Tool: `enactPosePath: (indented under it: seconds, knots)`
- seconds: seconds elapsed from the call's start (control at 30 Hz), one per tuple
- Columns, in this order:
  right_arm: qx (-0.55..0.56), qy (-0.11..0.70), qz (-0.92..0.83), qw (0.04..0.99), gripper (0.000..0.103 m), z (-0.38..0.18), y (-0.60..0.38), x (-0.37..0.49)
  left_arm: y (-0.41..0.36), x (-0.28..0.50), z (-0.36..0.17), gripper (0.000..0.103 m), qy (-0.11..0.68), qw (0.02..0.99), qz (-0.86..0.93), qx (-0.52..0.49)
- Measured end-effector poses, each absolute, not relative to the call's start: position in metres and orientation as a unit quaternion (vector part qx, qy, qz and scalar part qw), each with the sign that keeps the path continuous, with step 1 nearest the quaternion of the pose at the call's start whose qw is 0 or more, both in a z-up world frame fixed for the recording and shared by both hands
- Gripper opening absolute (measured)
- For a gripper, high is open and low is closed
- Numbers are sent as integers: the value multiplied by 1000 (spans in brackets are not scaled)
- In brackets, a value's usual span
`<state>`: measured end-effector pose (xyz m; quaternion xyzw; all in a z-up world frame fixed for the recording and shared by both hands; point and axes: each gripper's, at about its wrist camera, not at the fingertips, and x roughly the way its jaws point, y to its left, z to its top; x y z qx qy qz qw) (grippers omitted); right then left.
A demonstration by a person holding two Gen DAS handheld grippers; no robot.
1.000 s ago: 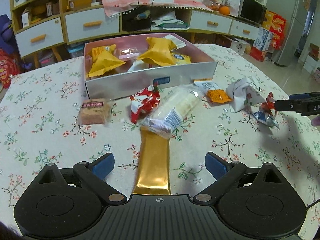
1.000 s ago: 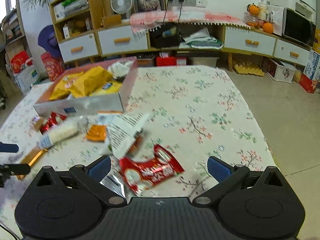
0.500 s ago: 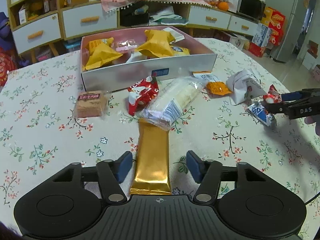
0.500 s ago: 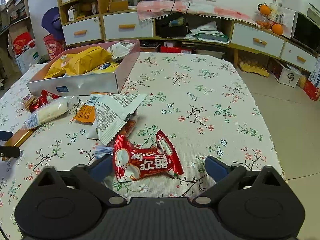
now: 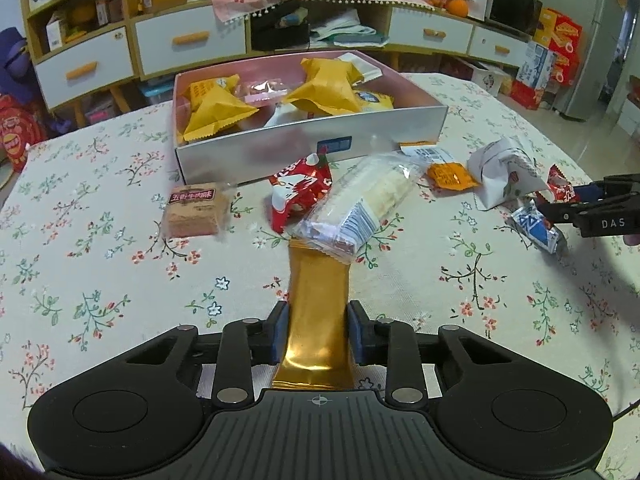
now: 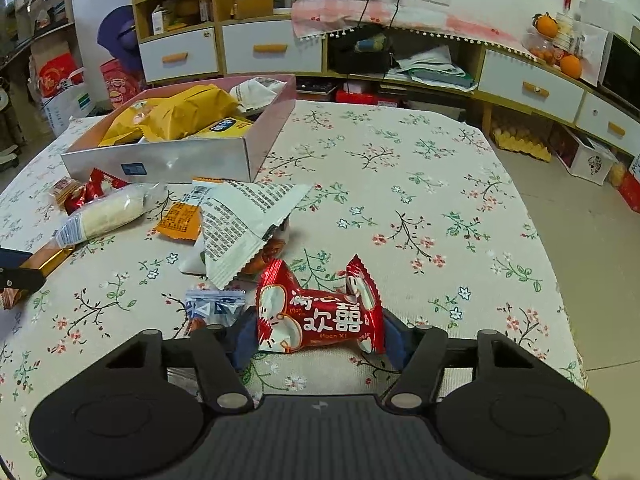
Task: Organize snacks
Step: 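Grasp the gold bar with the left gripper while the right grasps the red candy packet, then carry the gold bar and red packet into the box and open both grippers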
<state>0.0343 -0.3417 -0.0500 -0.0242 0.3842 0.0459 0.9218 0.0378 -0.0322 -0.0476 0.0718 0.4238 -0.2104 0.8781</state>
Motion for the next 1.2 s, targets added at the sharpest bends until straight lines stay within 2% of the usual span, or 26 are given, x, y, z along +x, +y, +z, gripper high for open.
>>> enactPosePath:
  seconds: [0.03, 0.23, 0.73, 1.2]
  knots:
    - [-26, 384, 47, 922, 25, -50, -341, 34, -32, 38, -47, 28, 425, 878, -210, 71]
    - [-24, 388, 48, 920, 21, -45, -340, 36, -28, 38, -45, 27, 435, 873, -211, 62]
    - [4, 380, 43, 924, 21, -20, -340, 28, -2, 34, -24, 27, 443, 873, -201, 25]
    - [31, 355, 52, 933, 21, 3, -326, 36, 10, 44, 3, 27, 412, 890, -196, -11]
